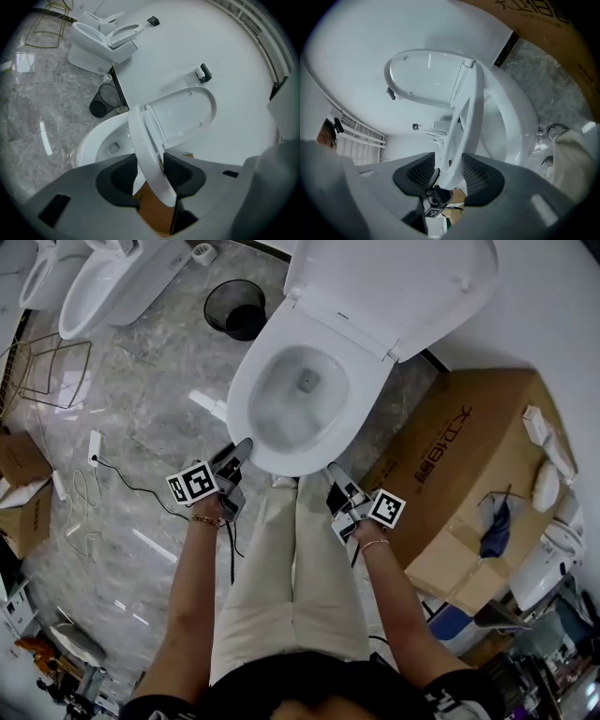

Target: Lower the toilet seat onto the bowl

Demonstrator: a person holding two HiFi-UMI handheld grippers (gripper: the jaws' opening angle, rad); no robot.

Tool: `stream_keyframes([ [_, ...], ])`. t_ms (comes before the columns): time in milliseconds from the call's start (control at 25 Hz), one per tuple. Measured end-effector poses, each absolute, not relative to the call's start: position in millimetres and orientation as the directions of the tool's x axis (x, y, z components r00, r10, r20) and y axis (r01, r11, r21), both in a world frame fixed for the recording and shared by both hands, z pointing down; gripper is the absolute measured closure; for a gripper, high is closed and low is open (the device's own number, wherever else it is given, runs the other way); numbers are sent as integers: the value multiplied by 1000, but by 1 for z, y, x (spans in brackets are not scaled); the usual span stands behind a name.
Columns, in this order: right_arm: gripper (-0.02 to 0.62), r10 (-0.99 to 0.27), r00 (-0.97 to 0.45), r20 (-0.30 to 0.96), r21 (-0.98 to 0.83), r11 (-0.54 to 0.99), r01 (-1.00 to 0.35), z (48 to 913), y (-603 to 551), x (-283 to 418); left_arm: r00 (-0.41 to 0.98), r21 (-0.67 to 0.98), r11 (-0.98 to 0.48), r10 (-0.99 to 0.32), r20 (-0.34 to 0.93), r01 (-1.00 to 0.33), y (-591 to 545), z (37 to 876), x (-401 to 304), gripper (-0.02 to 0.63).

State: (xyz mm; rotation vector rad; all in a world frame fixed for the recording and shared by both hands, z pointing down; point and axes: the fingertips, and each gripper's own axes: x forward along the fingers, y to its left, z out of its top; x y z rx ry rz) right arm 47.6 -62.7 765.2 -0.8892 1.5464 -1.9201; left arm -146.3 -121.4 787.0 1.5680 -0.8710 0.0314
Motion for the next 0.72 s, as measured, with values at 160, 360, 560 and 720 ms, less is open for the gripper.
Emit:
stream_keyframes([
  [160, 431, -757, -626, 189, -968, -251, 11, 777, -60, 48, 718, 838, 68, -483, 502, -541, -119, 795, -147, 436],
  [360, 431, -744, -619, 252, -950, -312, -12, 798, -45, 49, 719, 843, 70, -486, 496, -534, -118, 797, -148, 437],
  [560, 431, -765, -599, 236, -948, -317, 31, 808, -53, 48, 726, 842, 71, -470, 501, -535, -116, 803, -150, 437],
  [720, 439, -757, -613, 229, -947, -319, 40, 813, -60, 39, 732, 842, 72, -458, 504, -534, -114, 809, -151, 437],
])
